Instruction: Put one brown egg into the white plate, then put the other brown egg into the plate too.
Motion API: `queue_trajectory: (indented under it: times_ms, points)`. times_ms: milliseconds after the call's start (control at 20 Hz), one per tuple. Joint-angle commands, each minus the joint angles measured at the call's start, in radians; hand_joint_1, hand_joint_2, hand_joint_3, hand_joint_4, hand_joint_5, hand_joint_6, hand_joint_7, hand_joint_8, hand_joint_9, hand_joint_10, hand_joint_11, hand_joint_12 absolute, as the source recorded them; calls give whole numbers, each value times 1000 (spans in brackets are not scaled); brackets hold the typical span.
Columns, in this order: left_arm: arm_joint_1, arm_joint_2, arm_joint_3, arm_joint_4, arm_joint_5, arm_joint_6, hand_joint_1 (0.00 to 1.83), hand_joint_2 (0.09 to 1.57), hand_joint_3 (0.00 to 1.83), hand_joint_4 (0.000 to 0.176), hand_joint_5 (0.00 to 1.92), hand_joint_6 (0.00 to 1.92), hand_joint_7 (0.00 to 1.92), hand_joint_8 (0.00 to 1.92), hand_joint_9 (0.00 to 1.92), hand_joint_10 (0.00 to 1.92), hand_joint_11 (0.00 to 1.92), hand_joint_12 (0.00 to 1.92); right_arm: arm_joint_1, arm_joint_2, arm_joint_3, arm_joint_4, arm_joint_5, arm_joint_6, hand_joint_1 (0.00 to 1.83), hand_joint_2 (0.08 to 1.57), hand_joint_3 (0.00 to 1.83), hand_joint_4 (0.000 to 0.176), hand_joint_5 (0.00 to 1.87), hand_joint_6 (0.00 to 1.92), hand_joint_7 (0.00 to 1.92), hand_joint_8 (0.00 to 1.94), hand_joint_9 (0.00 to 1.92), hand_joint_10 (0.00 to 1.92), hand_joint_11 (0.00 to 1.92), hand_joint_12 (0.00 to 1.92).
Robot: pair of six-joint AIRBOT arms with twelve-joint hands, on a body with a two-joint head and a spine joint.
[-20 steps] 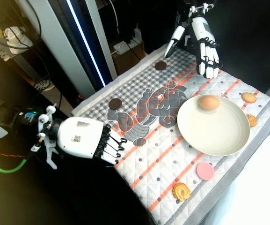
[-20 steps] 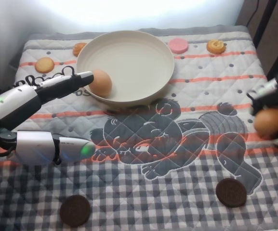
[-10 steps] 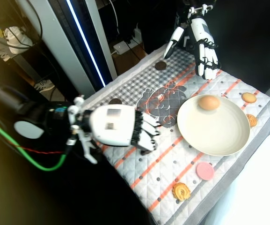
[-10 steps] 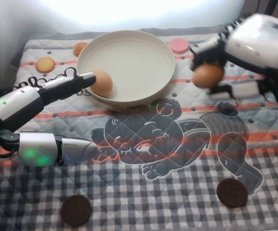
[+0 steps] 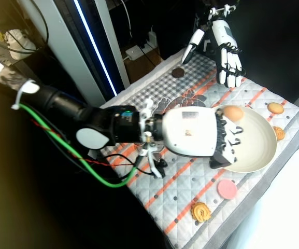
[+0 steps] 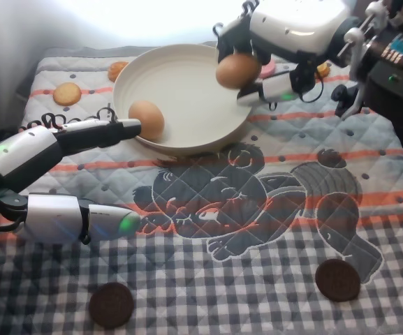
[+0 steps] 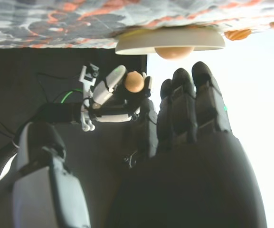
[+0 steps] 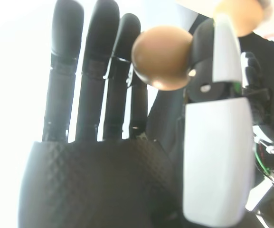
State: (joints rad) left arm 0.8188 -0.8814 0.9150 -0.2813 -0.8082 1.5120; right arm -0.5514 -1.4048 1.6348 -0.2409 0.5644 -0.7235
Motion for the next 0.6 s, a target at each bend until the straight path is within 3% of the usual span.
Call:
queue_trajectory:
  times_ms: [0, 50, 100, 150, 200, 250, 300, 350, 500, 550]
  points:
    - [-5, 4, 3, 6, -124, -10, 695, 830, 0, 155, 354, 0, 381, 0, 277, 3, 0, 330, 24, -1, 2, 22, 110, 0, 961, 988, 0, 0, 786, 289, 780, 510, 768, 812, 585, 1305]
    - [-4, 4, 3, 5, -126, -10, 695, 830, 0, 155, 354, 0, 381, 0, 277, 3, 0, 330, 25, -2, 0, 22, 110, 0, 961, 988, 0, 0, 786, 289, 780, 510, 768, 812, 585, 1305]
    - [-4, 5, 4, 4, -129, -10, 673, 840, 3, 155, 326, 0, 365, 0, 282, 4, 0, 332, 25, -3, -1, 22, 110, 0, 774, 916, 1, 16, 491, 13, 551, 55, 541, 236, 193, 999]
    - [-4, 5, 5, 2, -131, -10, 673, 840, 3, 155, 326, 0, 365, 0, 282, 4, 0, 332, 25, -4, -1, 22, 110, 0, 774, 916, 1, 16, 491, 13, 551, 55, 541, 236, 193, 999]
    - [-4, 5, 5, 0, -133, -10, 647, 849, 3, 157, 315, 0, 355, 0, 281, 2, 0, 349, 25, -4, -2, 22, 110, 0, 724, 894, 0, 49, 346, 2, 413, 10, 440, 91, 38, 1035]
    - [-4, 5, 4, 0, -135, -10, 642, 853, 4, 156, 312, 0, 349, 0, 279, 1, 0, 351, 25, -4, -4, 21, 111, 0, 709, 888, 0, 80, 271, 0, 343, 1, 393, 41, 7, 1014]
    - [-3, 6, 4, -1, -136, -10, 664, 843, 0, 158, 302, 0, 336, 0, 274, 0, 0, 348, 25, -4, -9, 21, 111, 0, 709, 877, 0, 98, 217, 0, 278, 1, 341, 11, 1, 958]
    - [-2, 7, 3, -3, -140, -10, 651, 844, 0, 155, 296, 0, 320, 0, 277, 1, 0, 368, 25, -4, -20, 21, 114, 0, 698, 874, 1, 120, 159, 3, 201, 6, 228, 12, 0, 636]
    - [7, 22, -3, -15, -181, -21, 633, 846, 0, 165, 268, 0, 294, 0, 259, 0, 0, 333, 16, 17, -77, 29, 179, 0, 688, 858, 0, 133, 143, 0, 199, 2, 206, 2, 0, 540]
    - [19, 30, 0, -15, -216, -79, 638, 838, 0, 167, 258, 0, 275, 0, 242, 0, 0, 325, -10, 57, -111, 55, 224, 0, 713, 842, 0, 136, 128, 0, 184, 0, 181, 1, 0, 467]
